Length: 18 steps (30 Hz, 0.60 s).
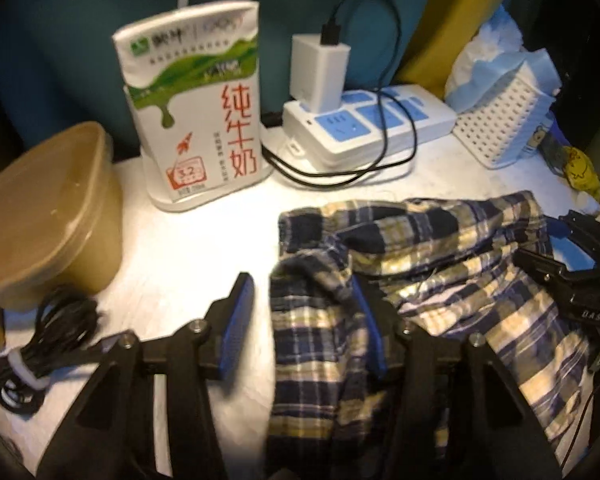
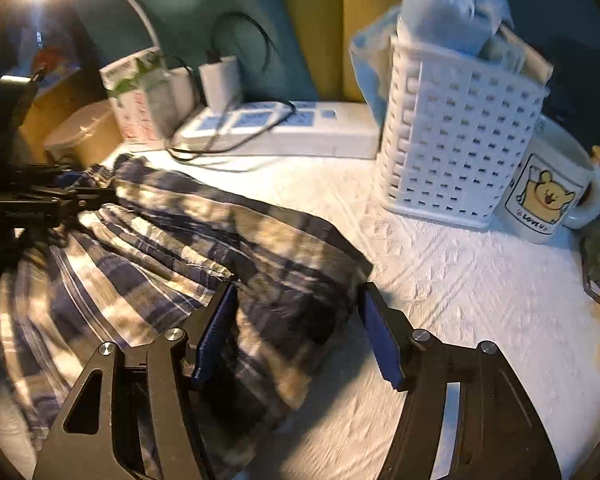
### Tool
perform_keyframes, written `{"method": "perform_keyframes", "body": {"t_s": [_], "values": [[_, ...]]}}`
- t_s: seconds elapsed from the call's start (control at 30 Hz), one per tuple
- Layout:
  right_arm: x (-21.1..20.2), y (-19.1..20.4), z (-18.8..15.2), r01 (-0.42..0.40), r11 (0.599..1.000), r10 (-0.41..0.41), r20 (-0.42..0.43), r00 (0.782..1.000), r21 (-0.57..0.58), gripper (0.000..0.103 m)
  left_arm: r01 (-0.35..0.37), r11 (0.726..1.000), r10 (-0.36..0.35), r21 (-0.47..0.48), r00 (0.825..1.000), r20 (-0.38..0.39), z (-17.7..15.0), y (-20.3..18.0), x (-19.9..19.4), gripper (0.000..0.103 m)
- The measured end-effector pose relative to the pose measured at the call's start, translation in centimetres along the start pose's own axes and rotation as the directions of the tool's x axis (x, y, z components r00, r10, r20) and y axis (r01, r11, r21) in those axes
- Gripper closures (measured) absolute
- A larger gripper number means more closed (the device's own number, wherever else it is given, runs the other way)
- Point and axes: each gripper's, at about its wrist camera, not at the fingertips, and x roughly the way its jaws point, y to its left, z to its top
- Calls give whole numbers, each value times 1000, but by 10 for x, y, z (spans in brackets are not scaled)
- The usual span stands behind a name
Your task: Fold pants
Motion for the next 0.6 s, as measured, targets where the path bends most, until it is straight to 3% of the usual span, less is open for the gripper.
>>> {"method": "perform_keyframes", "body": {"t_s": [0.07,0.23,0.47,0.6], "values": [[2,-2,2,11,1000,-11,2,1000,-3,36,3,1000,-3,-14,1000,-2,3,4,4,39],[0,-9,7,13,1000,-14,15,1000,25,36,12,999,-12,-37,1000,-13,7,10,-4,37],[-47,-14,9,26,997,-34,108,994,76,35,52,998,-45,-48,991,129,4,8,-73,37],[-71,-10,0,30,995,-41,121,992,95,32,61,996,-51,-65,988,149,-14,12,-100,37]]}}
